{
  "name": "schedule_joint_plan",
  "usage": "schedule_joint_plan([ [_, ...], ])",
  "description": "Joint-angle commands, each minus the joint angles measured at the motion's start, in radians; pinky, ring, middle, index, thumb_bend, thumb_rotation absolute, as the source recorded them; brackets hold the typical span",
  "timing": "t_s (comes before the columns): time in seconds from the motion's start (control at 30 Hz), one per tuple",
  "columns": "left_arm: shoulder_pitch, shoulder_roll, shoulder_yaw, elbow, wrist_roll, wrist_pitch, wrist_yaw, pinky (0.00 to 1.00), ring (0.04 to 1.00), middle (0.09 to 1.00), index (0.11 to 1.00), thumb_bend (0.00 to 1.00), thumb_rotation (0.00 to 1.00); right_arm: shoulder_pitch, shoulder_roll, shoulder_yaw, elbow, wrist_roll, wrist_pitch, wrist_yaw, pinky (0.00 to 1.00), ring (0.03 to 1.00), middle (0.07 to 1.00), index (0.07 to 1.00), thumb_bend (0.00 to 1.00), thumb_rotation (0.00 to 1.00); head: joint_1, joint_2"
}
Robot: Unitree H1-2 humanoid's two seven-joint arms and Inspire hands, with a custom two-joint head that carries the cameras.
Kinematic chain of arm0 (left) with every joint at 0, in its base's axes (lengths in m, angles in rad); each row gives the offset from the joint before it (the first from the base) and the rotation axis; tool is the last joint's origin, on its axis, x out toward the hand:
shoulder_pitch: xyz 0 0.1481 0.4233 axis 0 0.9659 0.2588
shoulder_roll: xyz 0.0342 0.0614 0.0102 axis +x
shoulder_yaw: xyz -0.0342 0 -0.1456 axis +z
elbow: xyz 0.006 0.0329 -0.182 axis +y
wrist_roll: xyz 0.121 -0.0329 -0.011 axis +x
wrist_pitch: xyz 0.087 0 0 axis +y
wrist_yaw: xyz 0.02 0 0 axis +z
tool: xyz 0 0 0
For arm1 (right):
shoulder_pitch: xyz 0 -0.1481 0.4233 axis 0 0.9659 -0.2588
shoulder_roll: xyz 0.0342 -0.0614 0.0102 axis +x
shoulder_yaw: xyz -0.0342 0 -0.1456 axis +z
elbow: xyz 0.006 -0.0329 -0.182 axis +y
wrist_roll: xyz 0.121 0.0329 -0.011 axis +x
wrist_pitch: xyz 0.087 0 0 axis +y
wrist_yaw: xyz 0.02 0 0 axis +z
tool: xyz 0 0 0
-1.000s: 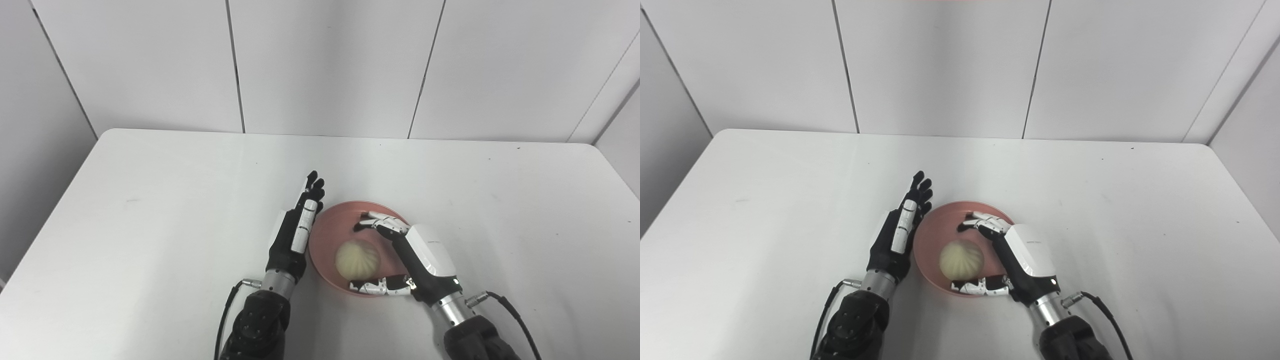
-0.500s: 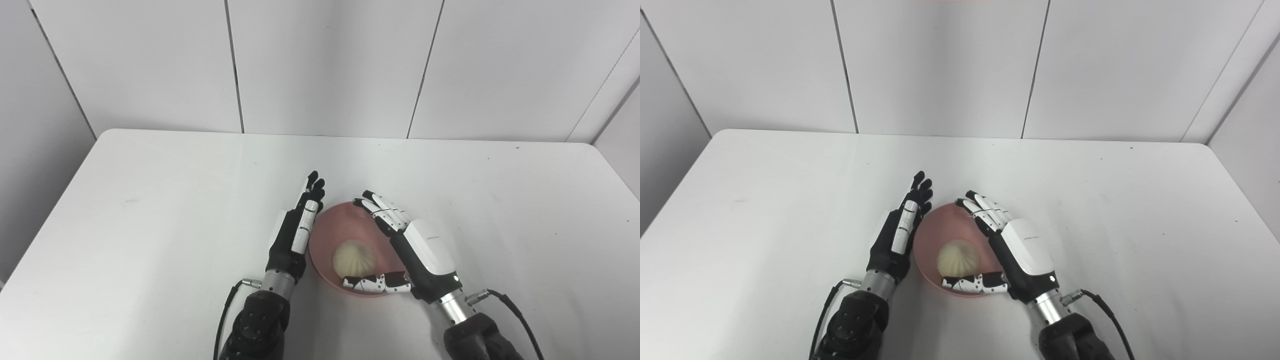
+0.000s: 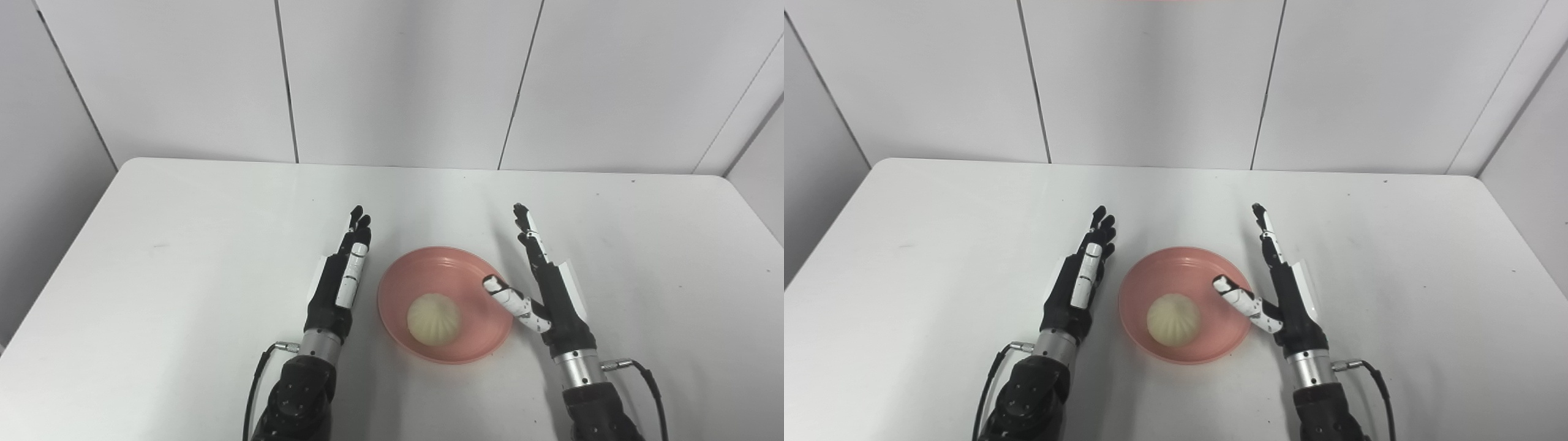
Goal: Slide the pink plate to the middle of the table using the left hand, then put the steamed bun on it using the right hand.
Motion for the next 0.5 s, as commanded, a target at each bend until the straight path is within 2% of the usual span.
schedule_joint_plan([
  [0.0, 0.013, 0.012, 0.002, 0.004, 0.004, -0.044, 0.001, 1.0, 1.0, 1.0, 1.0, 0.68, 1.0, -0.023, 0.003, -0.015, -0.012, 0.061, 0.016, 0.025, 1.0, 1.0, 1.0, 1.0, 0.65, 0.91, 0.004, -0.003],
  [0.13, 0.014, 0.011, -0.001, 0.01, 0.015, -0.065, 0.01, 1.0, 1.0, 1.0, 1.0, 0.68, 1.0, -0.021, 0.014, -0.032, -0.006, 0.155, 0.037, 0.061, 1.0, 1.0, 1.0, 1.0, 0.63, 0.9, 0.016, -0.005],
  [0.27, 0.018, 0.01, -0.006, 0.009, 0.044, -0.066, 0.026, 1.0, 1.0, 1.0, 1.0, 0.68, 1.0, -0.011, 0.017, -0.03, -0.01, 0.167, 0.059, 0.075, 1.0, 1.0, 1.0, 1.0, 0.61, 0.89, 0.029, -0.006],
  [0.47, 0.023, 0.005, -0.008, 0.007, 0.033, -0.06, 0.018, 1.0, 1.0, 1.0, 1.0, 0.69, 1.0, -0.001, 0.031, -0.034, -0.018, 0.226, 0.108, 0.106, 1.0, 1.0, 1.0, 1.0, 0.62, 0.85, 0.035, -0.006],
])
